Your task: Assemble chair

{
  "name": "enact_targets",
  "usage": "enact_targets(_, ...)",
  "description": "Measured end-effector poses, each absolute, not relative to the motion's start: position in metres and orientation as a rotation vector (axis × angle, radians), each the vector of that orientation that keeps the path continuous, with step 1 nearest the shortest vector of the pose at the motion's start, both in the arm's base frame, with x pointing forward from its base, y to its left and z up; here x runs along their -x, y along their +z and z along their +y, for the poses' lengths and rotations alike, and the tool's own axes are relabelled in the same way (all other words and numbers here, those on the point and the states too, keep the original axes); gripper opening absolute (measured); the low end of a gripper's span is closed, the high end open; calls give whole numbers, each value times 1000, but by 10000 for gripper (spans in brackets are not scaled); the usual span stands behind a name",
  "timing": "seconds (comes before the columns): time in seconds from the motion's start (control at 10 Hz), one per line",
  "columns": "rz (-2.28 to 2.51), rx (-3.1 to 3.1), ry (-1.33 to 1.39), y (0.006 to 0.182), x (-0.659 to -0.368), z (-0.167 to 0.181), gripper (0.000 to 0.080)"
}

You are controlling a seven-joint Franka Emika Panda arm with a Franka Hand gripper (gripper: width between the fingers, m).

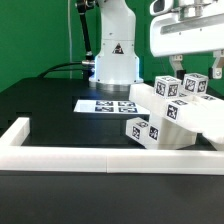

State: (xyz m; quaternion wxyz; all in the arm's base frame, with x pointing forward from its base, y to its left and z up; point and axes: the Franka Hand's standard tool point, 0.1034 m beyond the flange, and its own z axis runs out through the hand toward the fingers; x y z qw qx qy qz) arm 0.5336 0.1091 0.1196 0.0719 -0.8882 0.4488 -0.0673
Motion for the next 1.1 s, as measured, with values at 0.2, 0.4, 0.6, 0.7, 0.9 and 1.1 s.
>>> enact_targets(0.2,1294,2689,-202,126,-533,113,648)
enact_targets(0.4,1283,2683,-204,132,-533,118,648)
enact_targets(0.6,1277,2680,-209,135,-534,119,648)
enact_targets(0.7,1275,2676,-213,137,-535,120,648)
enact_targets(0.9,1275,2679,-216,134,-535,120,648)
enact_targets(1.1,1266,2679,-218,136,-535,124,648)
